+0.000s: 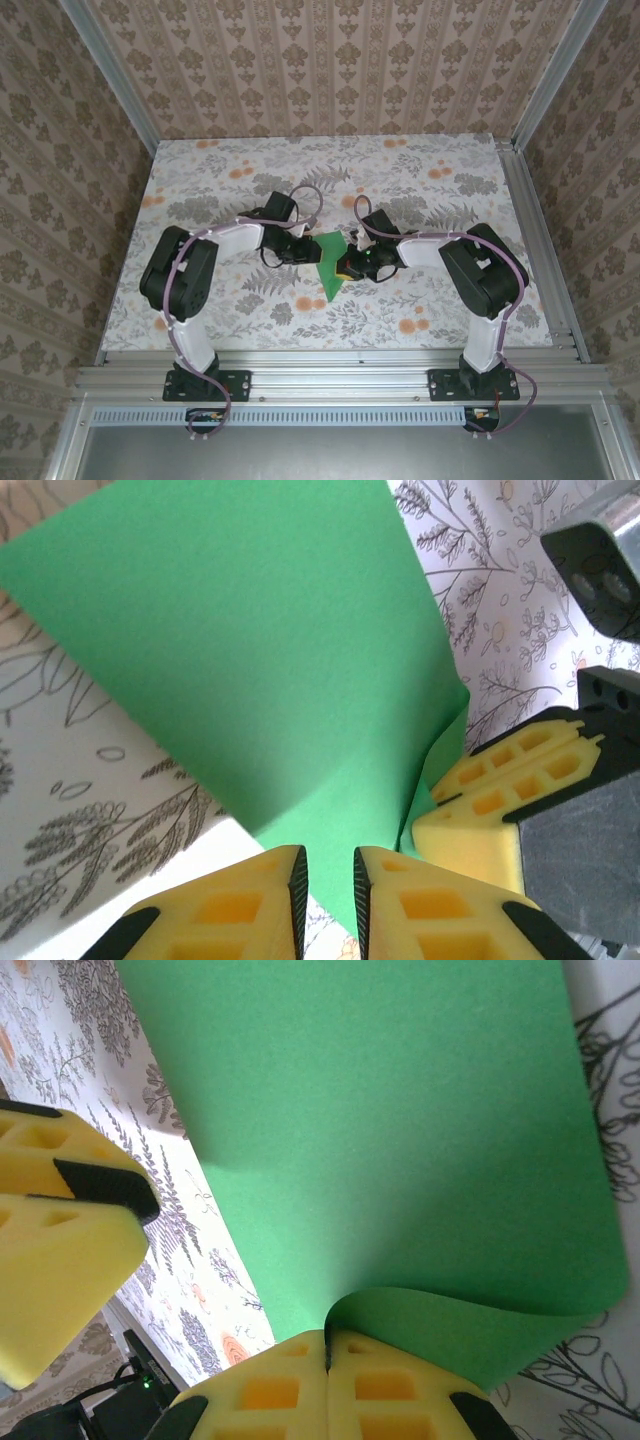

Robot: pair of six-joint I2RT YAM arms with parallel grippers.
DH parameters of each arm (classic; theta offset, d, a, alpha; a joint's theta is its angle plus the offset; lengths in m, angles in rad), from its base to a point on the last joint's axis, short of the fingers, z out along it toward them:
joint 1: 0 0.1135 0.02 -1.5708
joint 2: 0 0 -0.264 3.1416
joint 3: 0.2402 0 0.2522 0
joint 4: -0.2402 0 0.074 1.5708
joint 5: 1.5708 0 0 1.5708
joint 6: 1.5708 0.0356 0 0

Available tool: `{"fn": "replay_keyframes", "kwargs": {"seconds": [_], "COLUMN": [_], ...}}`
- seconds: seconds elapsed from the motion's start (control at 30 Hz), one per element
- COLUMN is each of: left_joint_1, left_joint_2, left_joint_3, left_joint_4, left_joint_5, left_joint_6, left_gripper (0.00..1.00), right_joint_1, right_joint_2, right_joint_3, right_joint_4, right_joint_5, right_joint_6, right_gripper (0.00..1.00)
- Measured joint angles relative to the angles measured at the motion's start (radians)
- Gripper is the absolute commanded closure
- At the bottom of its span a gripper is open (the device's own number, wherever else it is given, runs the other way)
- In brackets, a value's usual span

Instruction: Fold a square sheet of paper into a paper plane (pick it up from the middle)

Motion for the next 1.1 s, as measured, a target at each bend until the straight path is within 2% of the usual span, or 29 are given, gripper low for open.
{"fn": "replay_keyframes", "kwargs": {"seconds": [0.4, 1.1], "left_joint_1": [-0.003, -0.010], "left_joint_2": [0.090, 0.094], "left_joint_3": [0.033, 0.037], "left_joint_4": [0.003, 0.003], "left_joint_5": [0.007, 0.006], "left_joint_6": [0.010, 0.018], "left_gripper": [0.81, 0.81], "right_joint_1": [0.003, 0.018], "right_joint_2": [0.000, 0.023], "right_joint_3": [0.013, 0.050], "right_joint_4": [-0.018, -0.019], "right_joint_5": [0.000, 0.010], "right_joint_6": [0.001, 0.004], "right_gripper": [0.97, 0.96]}}
